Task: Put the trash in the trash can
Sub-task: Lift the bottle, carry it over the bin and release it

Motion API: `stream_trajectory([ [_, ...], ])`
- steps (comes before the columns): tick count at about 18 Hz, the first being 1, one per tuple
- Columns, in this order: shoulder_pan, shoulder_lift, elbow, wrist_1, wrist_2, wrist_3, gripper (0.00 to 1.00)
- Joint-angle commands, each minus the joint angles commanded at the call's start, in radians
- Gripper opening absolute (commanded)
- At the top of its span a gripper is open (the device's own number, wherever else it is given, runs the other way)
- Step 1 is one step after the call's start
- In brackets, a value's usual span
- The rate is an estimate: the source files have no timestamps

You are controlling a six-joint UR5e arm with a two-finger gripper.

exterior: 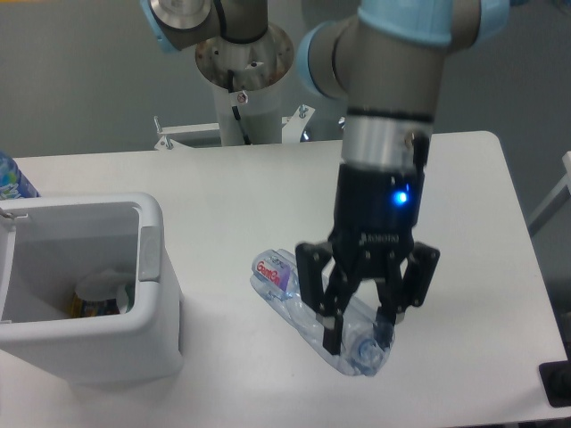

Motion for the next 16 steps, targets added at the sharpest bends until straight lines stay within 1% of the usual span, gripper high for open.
stream_trajectory([
  [3,-0.046,0.023,-0.009,0.0,-0.003,0.0,0.56],
  [5,-0.081,0.028,-0.017,0.0,-0.002,0.0,0.56],
  [7,-0.107,0.038,-0.04,0.0,-0.002,0.0,0.56],
  [10,-0.161,0.06,-0.101,0.0,-0.002,0.006,0.56],
  [12,-0.189,0.068,-0.127,0.0,-0.002,0.006,0.56],
  [16,-0.241,0.069,-0.133,0.0,-0.002,0.005,0.56],
])
